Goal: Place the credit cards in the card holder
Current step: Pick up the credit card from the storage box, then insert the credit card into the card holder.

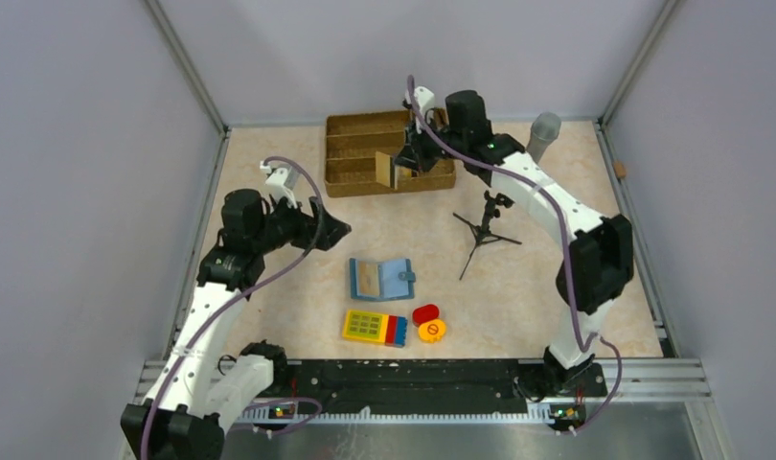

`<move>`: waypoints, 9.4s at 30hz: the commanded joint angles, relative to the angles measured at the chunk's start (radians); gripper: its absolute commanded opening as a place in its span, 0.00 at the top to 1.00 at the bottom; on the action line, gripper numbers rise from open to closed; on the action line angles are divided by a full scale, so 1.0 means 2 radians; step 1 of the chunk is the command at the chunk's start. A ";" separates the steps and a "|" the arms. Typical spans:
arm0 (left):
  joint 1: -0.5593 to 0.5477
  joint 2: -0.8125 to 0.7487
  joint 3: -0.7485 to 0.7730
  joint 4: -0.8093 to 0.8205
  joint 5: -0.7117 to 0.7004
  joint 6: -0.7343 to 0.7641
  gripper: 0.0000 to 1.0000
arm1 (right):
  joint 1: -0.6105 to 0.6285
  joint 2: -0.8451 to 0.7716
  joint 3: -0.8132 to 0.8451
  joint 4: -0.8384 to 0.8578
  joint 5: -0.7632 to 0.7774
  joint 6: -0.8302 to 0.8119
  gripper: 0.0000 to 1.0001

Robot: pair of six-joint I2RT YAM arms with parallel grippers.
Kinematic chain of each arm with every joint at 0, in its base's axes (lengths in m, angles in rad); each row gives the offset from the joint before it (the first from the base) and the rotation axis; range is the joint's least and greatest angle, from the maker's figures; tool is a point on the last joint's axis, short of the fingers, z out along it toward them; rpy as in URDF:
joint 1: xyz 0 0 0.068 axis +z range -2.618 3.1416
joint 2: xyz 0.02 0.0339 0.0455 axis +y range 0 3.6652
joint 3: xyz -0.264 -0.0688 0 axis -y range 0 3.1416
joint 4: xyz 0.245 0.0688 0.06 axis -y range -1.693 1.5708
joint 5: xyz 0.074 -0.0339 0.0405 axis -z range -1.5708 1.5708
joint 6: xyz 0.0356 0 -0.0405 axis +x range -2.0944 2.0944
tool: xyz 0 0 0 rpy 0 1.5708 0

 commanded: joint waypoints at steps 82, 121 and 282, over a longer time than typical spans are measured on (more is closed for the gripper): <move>-0.123 0.264 -0.220 0.345 0.056 -0.278 1.00 | 0.236 -0.011 -0.326 -0.011 0.473 0.331 0.85; -0.124 0.370 -0.300 0.588 0.048 -0.363 1.00 | 0.236 0.003 -0.327 -0.018 0.455 0.345 0.97; -0.167 0.139 -0.209 0.171 -0.141 -0.224 0.63 | 0.186 -0.174 -0.444 0.112 0.215 0.422 0.67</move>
